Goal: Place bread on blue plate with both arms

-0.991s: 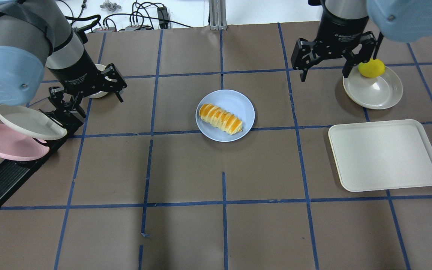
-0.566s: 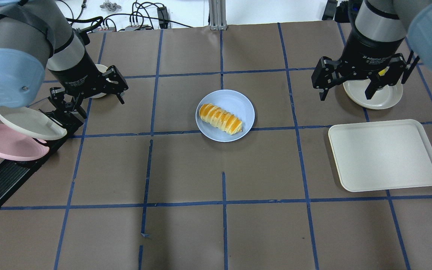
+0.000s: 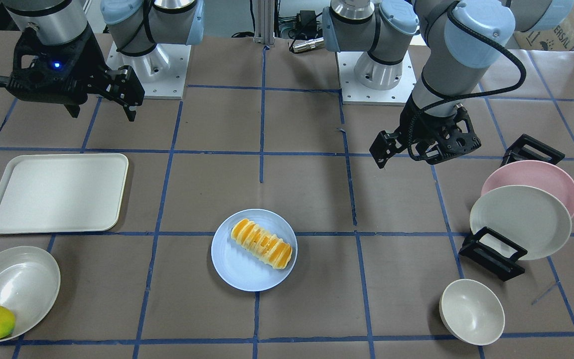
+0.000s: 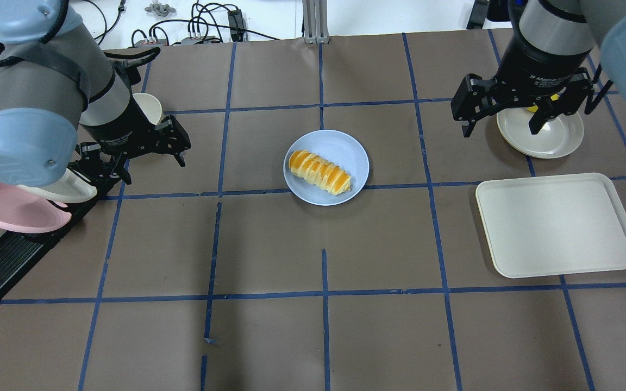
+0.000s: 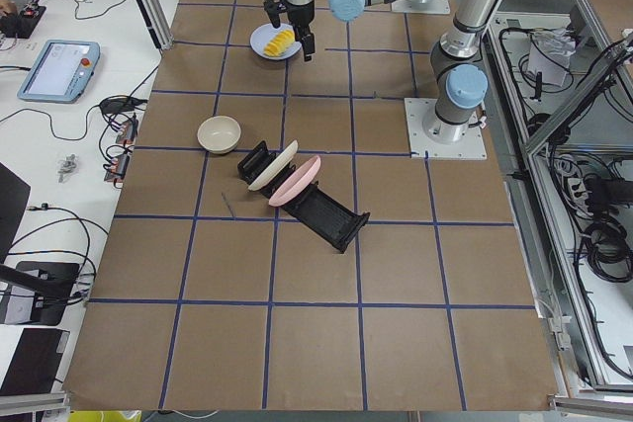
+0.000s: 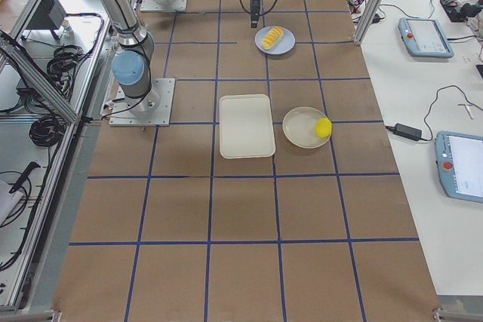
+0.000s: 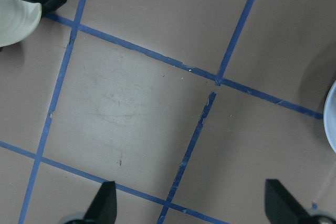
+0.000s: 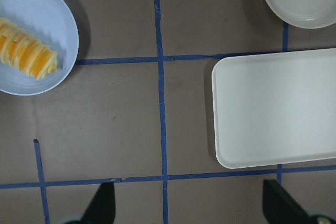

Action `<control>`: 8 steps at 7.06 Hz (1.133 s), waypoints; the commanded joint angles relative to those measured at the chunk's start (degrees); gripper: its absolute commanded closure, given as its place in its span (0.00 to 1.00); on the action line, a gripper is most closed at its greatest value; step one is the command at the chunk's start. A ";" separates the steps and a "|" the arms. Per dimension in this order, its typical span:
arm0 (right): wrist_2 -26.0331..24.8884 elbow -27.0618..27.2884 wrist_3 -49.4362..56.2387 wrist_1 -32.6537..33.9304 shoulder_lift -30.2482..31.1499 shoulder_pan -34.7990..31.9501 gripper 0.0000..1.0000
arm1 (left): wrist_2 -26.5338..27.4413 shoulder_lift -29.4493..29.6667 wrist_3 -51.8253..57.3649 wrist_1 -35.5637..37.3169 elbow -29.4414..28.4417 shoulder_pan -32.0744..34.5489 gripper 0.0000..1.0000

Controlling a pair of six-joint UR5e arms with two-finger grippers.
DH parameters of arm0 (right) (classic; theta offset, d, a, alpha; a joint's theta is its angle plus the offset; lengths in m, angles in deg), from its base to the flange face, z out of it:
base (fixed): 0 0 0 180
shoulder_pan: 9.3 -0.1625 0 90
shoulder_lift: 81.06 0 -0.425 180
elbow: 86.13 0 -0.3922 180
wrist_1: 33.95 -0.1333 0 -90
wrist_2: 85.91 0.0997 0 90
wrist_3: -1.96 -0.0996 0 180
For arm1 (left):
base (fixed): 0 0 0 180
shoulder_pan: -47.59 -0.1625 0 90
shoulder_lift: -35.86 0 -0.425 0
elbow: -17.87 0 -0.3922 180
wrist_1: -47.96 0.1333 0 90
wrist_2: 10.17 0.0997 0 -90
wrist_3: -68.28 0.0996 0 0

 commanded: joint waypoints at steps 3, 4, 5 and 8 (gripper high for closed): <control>-0.04 -0.11 0.10 0.09 0.12 -0.25 0.00 | 0.19 0.10 -0.38 1.55 0.75 -0.06 0.00; -0.04 -0.11 0.18 0.09 0.12 -0.25 0.00 | 0.11 0.45 -0.38 1.55 0.49 0.03 0.00; -0.04 -0.11 0.18 0.09 0.12 -0.25 0.00 | 0.19 0.02 -0.38 1.55 0.92 -0.06 0.00; -0.13 -0.11 0.18 0.01 0.12 -0.25 0.00 | 0.19 -0.08 -0.21 0.94 0.74 -0.06 0.00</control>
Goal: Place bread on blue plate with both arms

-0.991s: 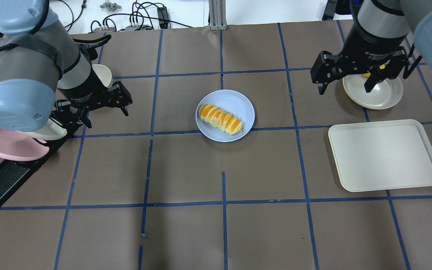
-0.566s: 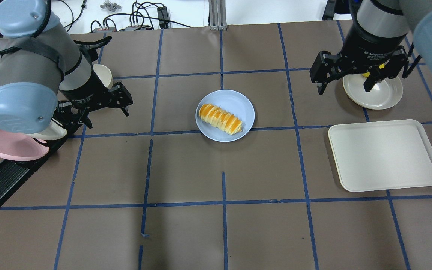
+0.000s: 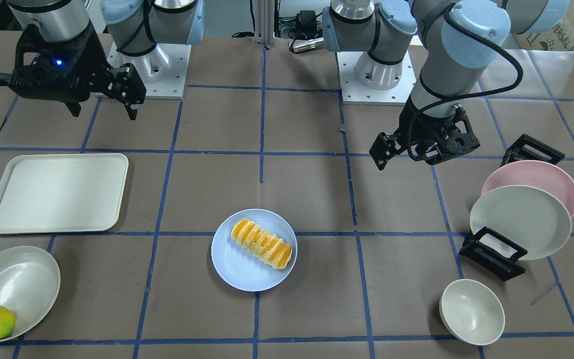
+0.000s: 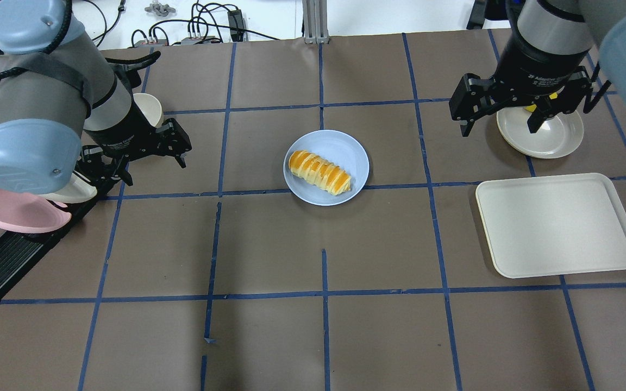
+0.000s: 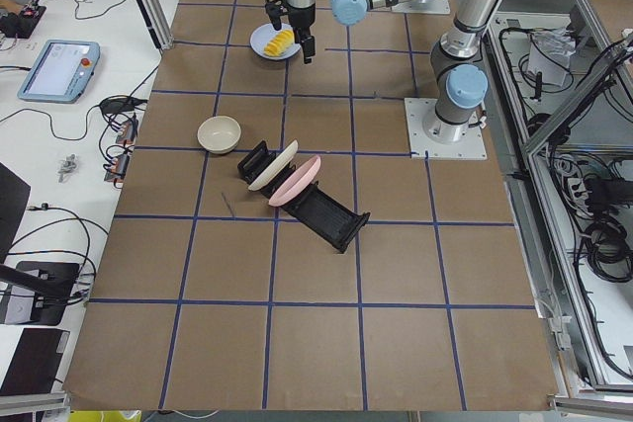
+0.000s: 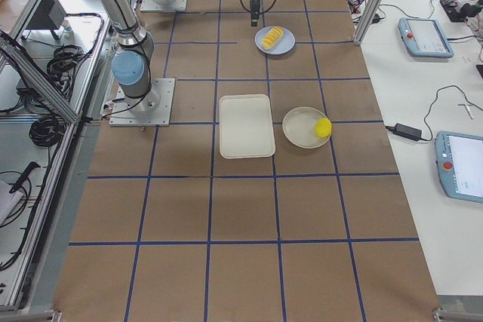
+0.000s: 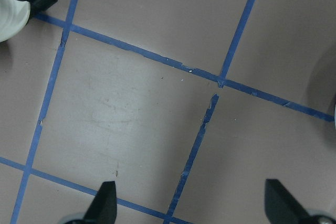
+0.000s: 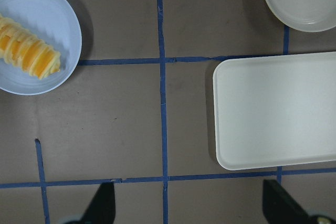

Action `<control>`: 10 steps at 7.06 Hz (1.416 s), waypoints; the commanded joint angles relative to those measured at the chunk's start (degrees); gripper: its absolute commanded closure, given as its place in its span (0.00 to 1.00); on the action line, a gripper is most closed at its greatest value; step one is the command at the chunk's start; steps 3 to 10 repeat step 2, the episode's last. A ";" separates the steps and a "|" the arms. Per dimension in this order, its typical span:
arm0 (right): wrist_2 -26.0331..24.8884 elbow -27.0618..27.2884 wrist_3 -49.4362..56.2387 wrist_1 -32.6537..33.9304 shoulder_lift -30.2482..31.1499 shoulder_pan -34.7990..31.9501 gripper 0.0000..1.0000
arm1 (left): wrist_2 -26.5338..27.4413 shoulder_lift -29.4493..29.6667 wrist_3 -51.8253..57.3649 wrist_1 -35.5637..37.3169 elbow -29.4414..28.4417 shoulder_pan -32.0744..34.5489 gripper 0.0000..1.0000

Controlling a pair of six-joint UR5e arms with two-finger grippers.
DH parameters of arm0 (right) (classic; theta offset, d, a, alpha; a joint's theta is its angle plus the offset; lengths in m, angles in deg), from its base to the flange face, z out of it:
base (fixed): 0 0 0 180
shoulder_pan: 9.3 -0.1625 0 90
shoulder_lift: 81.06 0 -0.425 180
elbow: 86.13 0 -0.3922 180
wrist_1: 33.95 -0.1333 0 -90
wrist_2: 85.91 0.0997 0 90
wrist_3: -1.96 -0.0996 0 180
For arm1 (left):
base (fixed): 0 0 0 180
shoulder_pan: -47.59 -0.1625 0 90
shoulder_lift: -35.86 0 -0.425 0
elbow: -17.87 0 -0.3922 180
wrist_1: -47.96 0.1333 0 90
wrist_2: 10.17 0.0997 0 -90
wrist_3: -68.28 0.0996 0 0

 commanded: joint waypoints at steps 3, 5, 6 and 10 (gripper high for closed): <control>-0.03 0.09 0.00 -0.07 0.09 0.00 0.00 | -0.05 0.23 -0.05 0.10 0.05 -0.01 0.00; -0.03 0.09 0.00 -0.07 0.09 0.00 0.00 | -0.05 0.23 -0.05 0.10 0.05 -0.01 0.00; -0.03 0.09 0.00 -0.07 0.09 0.00 0.00 | -0.05 0.23 -0.05 0.10 0.05 -0.01 0.00; -0.03 0.09 0.00 -0.07 0.09 0.00 0.00 | -0.05 0.23 -0.05 0.10 0.05 -0.01 0.00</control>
